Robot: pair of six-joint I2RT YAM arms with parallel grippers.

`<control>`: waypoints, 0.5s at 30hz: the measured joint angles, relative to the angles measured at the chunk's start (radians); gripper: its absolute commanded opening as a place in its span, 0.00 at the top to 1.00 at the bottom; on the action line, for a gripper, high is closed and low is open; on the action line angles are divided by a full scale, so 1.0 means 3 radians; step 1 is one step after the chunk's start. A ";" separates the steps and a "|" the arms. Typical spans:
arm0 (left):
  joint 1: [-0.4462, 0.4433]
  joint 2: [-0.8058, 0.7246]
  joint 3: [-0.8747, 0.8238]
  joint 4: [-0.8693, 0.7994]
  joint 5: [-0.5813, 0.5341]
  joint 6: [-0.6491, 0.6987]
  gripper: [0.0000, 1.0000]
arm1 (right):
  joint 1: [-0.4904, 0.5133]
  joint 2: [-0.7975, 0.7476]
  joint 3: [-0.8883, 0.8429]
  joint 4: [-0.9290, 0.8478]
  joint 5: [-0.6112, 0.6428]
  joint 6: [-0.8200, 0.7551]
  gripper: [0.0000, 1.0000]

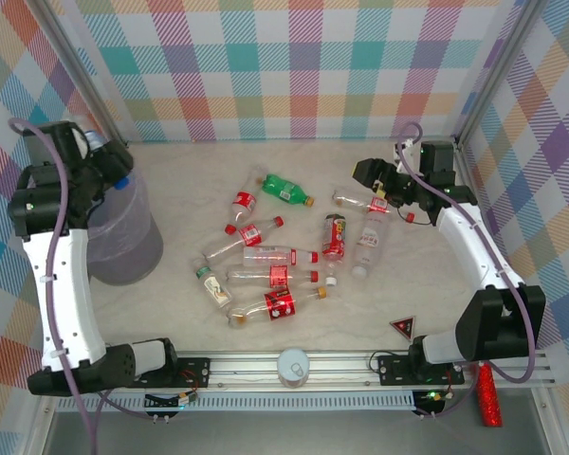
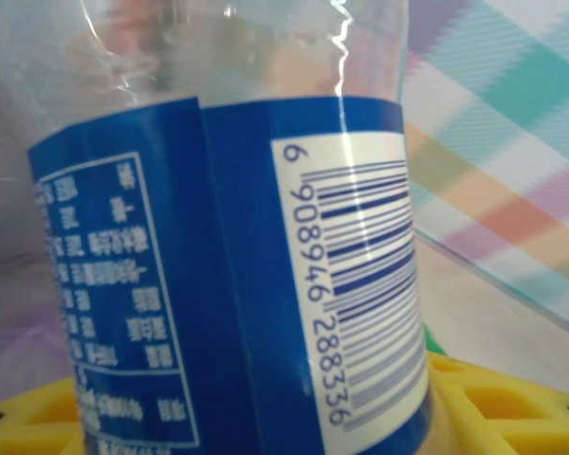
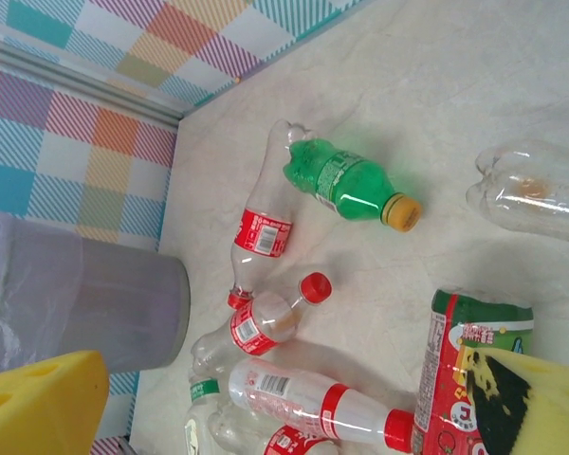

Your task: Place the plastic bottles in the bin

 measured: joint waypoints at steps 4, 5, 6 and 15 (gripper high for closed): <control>0.0270 0.0324 -0.0011 -0.0093 -0.0098 0.0195 1.00 | 0.0010 -0.0024 0.0001 -0.0070 0.0036 -0.0069 0.03; 0.0294 0.0408 -0.0023 -0.0092 -0.0114 0.0225 1.00 | 0.0010 -0.0033 0.0001 -0.0090 0.0052 -0.0079 0.03; 0.0328 0.0519 -0.0041 -0.0089 -0.0142 0.0264 1.00 | 0.0010 -0.0048 0.0003 -0.0116 0.0070 -0.0100 0.03; 0.0484 0.1165 -0.0149 -0.0118 -0.0539 0.0497 1.00 | 0.0009 -0.0165 0.0003 -0.0267 0.0187 -0.0224 0.03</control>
